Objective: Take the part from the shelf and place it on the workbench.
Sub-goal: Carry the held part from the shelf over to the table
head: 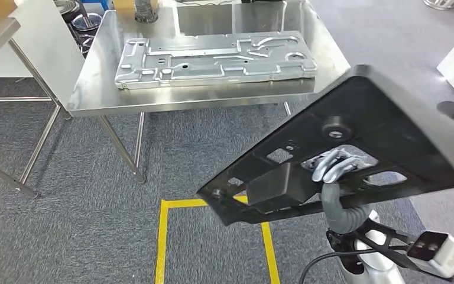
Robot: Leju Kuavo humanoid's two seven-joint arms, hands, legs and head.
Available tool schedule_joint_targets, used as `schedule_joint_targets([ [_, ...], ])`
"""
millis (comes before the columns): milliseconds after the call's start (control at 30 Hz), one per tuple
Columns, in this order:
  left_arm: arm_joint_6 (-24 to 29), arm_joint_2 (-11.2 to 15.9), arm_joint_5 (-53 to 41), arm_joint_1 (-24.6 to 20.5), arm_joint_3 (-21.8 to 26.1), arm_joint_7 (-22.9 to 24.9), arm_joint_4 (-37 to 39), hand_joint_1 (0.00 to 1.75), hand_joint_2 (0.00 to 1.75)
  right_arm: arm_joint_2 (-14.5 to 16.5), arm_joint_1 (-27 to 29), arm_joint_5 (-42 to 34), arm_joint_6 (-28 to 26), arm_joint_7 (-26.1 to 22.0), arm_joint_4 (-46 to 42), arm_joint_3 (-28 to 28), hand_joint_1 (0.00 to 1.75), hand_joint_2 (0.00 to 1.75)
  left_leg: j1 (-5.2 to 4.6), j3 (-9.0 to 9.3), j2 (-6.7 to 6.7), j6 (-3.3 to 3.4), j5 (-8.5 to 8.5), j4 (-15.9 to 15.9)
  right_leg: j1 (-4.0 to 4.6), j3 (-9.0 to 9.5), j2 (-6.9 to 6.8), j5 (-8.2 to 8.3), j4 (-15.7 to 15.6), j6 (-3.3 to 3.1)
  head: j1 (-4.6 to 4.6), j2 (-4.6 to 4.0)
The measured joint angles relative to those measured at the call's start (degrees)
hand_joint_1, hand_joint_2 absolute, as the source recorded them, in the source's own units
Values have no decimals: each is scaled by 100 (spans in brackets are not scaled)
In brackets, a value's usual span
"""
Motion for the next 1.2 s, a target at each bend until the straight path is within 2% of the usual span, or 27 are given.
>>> schedule_joint_targets([
  [100,-11,25,-8,-23,-51,-17,2,0,0,1,-151,47,-77,213,-74,-26,175,175,-19,102,-7,93,-83,-222,-1,19,10,-1,1,103,7,1],
  [167,-14,27,3,-25,-81,-29,2,0,0,-1,-225,42,-122,385,-92,-37,175,175,11,241,-12,160,-115,-314,-4,-54,-2,-42,239,157,20,1],
  [200,-14,26,12,-28,-92,-33,2,0,0,-2,-263,13,-144,494,-95,-40,175,175,25,311,-14,185,-136,-346,-15,-214,-10,-121,533,179,23,1],
  [267,-8,26,37,-33,-105,-40,2,0,0,-21,-330,-91,-184,726,-87,-40,175,175,30,407,-17,210,-206,-366,-44,-724,-19,-363,1291,227,32,0],
  [300,-4,25,45,-33,-109,-41,2,0,0,-38,-352,-156,-185,818,-78,-36,175,175,31,453,-23,208,-250,-366,-59,-965,-22,-439,1568,244,33,0],
  [333,1,23,52,-30,-112,-40,2,0,0,-60,-373,-230,-150,890,-67,-28,175,175,32,511,-29,201,-299,-366,-70,-1124,-26,-421,1667,257,35,0],
  [367,4,21,57,-27,-117,-39,2,0,0,-80,-406,-322,-72,954,-54,-11,175,175,35,584,-34,189,-354,-366,-76,-1180,-32,-283,1558,259,34,0],
  [400,8,18,61,-26,-123,-36,2,0,0,-101,-453,-438,43,1013,-39,18,175,175,37,670,-37,172,-415,-367,-77,-1148,-38,-32,1267,247,35,0],
  [433,11,16,67,-25,-132,-30,3,0,0,-122,-508,-574,181,1071,-20,61,175,175,39,745,-36,152,-477,-372,-75,-1063,-48,299,871,229,35,-1],
  [467,14,15,75,-32,-143,-22,3,0,0,-139,-570,-729,340,1133,17,119,175,175,36,809,-35,126,-534,-373,-59,-987,-60,540,514,209,28,-1],
  [500,16,15,88,-46,-155,-13,4,0,0,-151,-641,-893,505,1203,75,197,175,175,34,840,-30,92,-583,-383,-41,-936,-69,702,259,179,23,-1],
  [533,17,15,103,-60,-170,-7,4,0,0,-156,-715,-1054,664,1275,153,292,175,175,30,866,-25,55,-610,-390,-24,-919,-73,776,123,148,18,-1],
  [633,8,10,140,-103,-217,-24,4,0,0,-138,-987,-1453,1007,1434,444,629,175,175,27,923,-7,-53,-609,-327,-23,-820,-56,723,26,29,13,0],
  [667,-2,8,150,-119,-230,-39,4,0,0,-116,-1083,-1570,1069,1478,532,737,175,175,33,854,-5,-76,-620,-158,-31,-746,-54,692,-4,-9,3,0],
  [700,-14,6,159,-138,-240,-55,4,0,0,-84,-1167,-1686,1112,1528,614,838,175,175,41,712,-5,-92,-670,116,-35,-672,-54,663,-29,-37,-6,0],
  [767,-37,1,174,-162,-255,-81,4,0,0,-2,-1272,-1849,1150,1631,760,1027,175,175,54,250,-4,-132,-897,836,-23,-560,-60,576,-51,-77,-22,0],
  [800,-44,-1,180,-161,-258,-86,4,0,0,36,-1291,-1874,1146,1670,823,1116,175,175,56,23,-4,-154,-1042,1122,-15,-509,-58,529,-51,-87,-23,0],
  [833,-48,-3,185,-153,-261,-86,4,0,0,69,-1291,-1862,1139,1693,878,1207,175,175,56,-148,-4,-162,-1127,1262,-7,-443,-51,475,-51,-93,-25,-1],
  [867,-52,-4,190,-144,-263,-82,4,0,0,104,-1284,-1823,1131,1693,927,1297,175,175,56,-249,-4,-156,-1111,1240,-1,-366,-44,416,-50,-94,-25,-1],
  [900,-53,-5,196,-137,-266,-78,4,0,0,132,-1275,-1778,1129,1671,960,1367,175,175,56,-244,-4,-134,-934,1001,5,-279,-39,355,-50,-90,-27,-1],
  [967,-50,-5,225,-123,-270,-57,8,0,0,198,-1251,-1667,1140,1575,1010,1487,175,175,47,-122,-4,-77,-297,256,20,-121,-36,230,-45,-68,-25,-1],
  [1000,-44,-8,242,-118,-272,-43,10,0,0,227,-1237,-1622,1156,1525,1028,1529,175,175,34,-71,-3,-54,-56,-41,27,-76,-32,181,-47,-46,-26,-1],
  [1033,-35,-14,262,-114,-272,-29,13,0,0,253,-1224,-1582,1178,1486,1042,1563,175,175,20,-44,-1,-31,98,-205,32,-58,-28,145,-54,-19,-27,-1],
  [1133,10,-44,315,-112,-273,-12,15,0,0,320,-1209,-1512,1237,1434,1054,1615,175,175,19,38,-5,48,128,-306,39,-28,-18,118,-15,82,-29,0],
  [1200,47,-65,361,-114,-271,-12,14,0,0,350,-1233,-1487,1269,1398,1052,1627,175,175,40,152,-12,105,97,-360,32,-159,-28,76,304,135,-16,-1],
])
